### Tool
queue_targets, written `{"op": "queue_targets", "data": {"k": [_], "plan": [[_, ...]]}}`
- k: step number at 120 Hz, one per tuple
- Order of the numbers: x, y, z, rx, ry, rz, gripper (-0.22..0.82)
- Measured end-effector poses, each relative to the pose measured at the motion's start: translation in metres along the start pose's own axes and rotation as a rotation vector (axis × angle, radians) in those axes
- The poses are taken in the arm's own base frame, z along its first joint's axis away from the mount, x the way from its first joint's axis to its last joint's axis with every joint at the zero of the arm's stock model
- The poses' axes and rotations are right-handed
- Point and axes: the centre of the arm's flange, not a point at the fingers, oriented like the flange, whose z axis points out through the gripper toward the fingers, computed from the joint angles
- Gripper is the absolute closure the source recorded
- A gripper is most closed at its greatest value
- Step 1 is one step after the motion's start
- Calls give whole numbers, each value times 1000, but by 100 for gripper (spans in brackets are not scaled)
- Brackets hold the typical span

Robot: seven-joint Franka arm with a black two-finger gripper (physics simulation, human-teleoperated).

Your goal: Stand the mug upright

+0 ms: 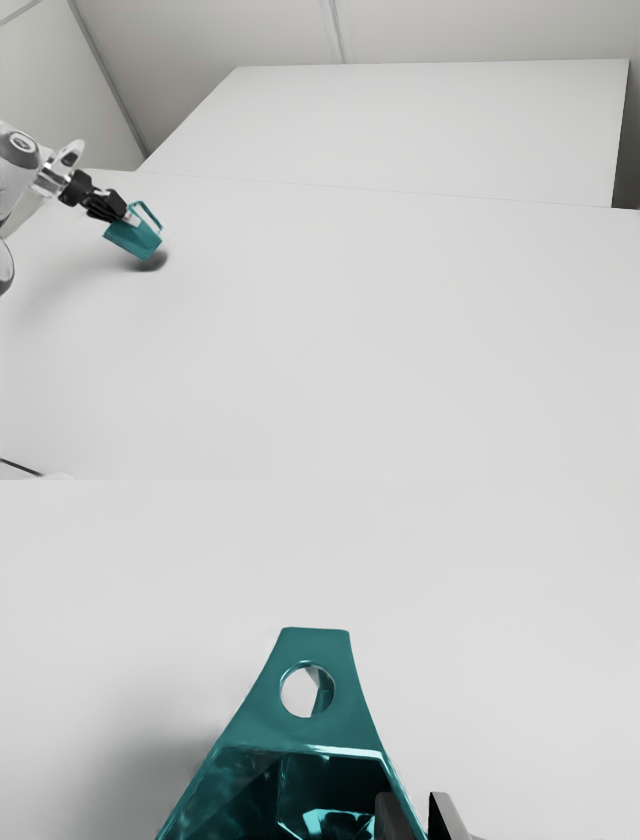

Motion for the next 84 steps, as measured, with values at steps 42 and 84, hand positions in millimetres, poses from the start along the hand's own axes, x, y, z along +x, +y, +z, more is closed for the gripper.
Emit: {"op": "queue_targets", "data": {"k": [42,84], "plan": [[-1,195,54,419,-195,142,75],[-42,254,86,570,-116,-27,76]]}}
